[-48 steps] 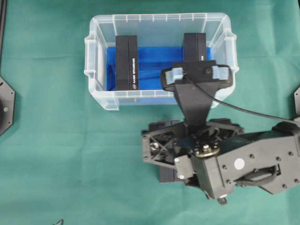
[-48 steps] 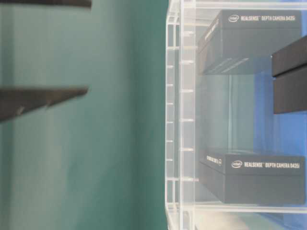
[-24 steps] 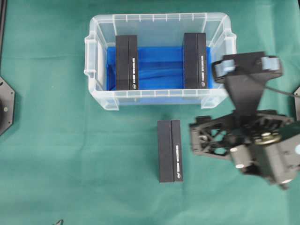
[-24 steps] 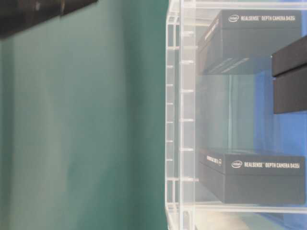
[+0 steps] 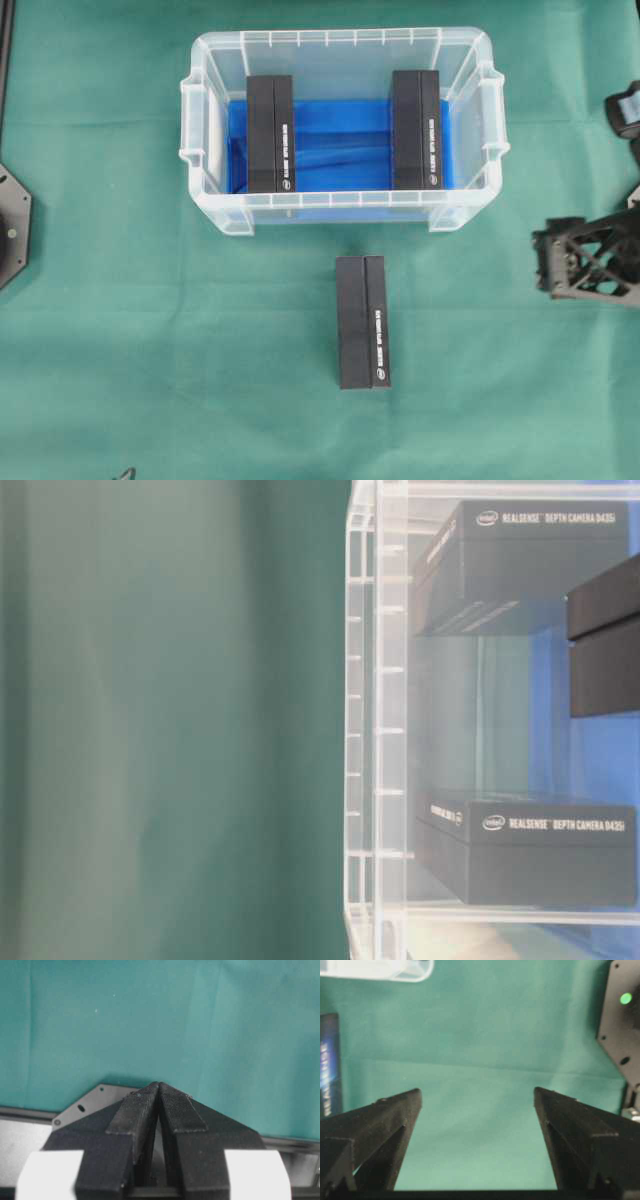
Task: Take the box out of the case with the right arm.
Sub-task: 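Open the right gripper, release the box, and retract to the right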
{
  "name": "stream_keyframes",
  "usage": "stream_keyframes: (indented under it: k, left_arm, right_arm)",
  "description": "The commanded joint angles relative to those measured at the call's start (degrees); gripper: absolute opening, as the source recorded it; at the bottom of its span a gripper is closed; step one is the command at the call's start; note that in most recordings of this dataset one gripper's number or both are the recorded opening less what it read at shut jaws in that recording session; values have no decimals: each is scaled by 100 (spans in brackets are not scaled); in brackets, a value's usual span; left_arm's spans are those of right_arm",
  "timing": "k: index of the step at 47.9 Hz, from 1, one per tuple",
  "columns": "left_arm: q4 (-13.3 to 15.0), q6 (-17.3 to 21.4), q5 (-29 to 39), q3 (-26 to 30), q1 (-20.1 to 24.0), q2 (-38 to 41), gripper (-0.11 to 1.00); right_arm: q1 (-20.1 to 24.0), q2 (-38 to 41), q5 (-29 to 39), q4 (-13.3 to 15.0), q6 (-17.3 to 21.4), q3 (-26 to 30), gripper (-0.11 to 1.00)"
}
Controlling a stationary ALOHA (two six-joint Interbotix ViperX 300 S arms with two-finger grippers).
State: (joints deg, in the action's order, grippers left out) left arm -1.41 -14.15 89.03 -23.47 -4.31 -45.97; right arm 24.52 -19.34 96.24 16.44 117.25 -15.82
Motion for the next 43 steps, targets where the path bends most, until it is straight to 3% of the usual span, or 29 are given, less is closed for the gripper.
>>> stream_keyframes:
  k: [1,5,11,32,43]
  left_arm:
    - [-18,18,-18,53,-18,18,0]
    - [-18,9,-18,44,-18,26,0]
    - [-18,9,-18,44,-18,26,0]
    - [-9,9,-18,44,-18,26,0]
    - [-18,9,-18,35,-18,26,0]
  right_arm:
    - [0,-158,-18,70,-35,-35,93]
    - [-79,-193,-18,88,-141,-88,93]
    - [-448,-360,-35,97,-606,-211,93]
    - [-2575,-809,-976,176,-2813,-571,93]
    - [-3454,-791,-1371,105,-3683,-563,93]
